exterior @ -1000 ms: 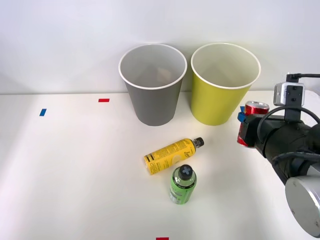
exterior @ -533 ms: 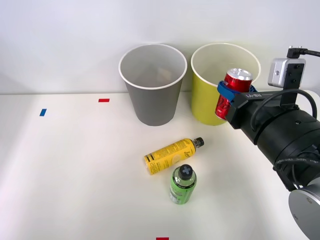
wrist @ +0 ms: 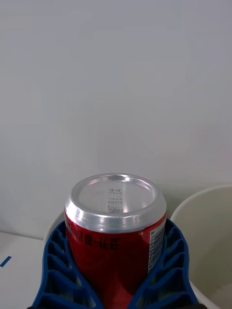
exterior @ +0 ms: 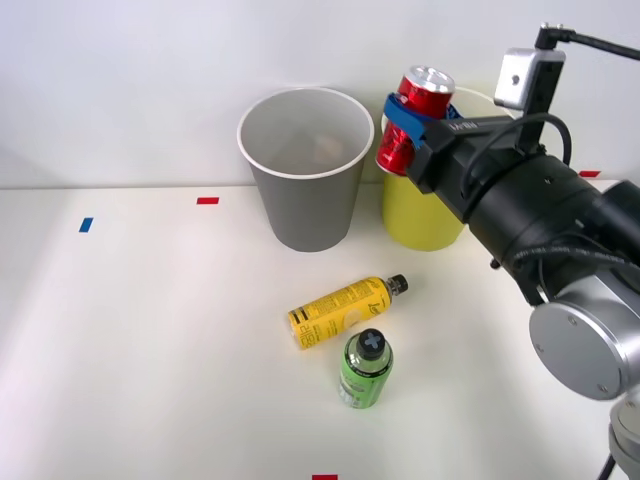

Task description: Put cans in the gray bin, plastic bottles in the light green bin

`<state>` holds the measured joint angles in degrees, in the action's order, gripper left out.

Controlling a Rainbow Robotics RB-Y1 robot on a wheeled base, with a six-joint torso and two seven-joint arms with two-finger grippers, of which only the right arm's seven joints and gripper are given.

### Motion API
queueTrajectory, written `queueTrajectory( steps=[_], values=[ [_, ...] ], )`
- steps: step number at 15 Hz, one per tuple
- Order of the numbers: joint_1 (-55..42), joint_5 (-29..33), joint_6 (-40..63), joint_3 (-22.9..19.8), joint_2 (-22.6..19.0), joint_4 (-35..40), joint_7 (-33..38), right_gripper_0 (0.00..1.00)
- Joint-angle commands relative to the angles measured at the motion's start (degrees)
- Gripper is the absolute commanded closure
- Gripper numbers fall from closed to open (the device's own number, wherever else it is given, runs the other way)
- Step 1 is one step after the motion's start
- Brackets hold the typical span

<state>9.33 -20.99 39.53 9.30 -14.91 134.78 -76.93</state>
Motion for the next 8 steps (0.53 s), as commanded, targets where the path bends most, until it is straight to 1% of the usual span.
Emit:
queueTrajectory(
  steps=[1, 3, 5, 8],
  values=[
    [8.2, -0.5, -0.1, 0.3, 1.0, -8.1, -0.9, 1.00],
    [12.5, -0.5, -0.2, 0.8, 1.3, -12.4, -1.6, 1.00],
    [15.4, 0.7, -2.9, 2.7, 1.6, -16.9, -1.9, 1.00],
    [18.6, 6.1, -11.4, 7.2, 1.7, -26.1, -1.4, 1.00]
  ],
)
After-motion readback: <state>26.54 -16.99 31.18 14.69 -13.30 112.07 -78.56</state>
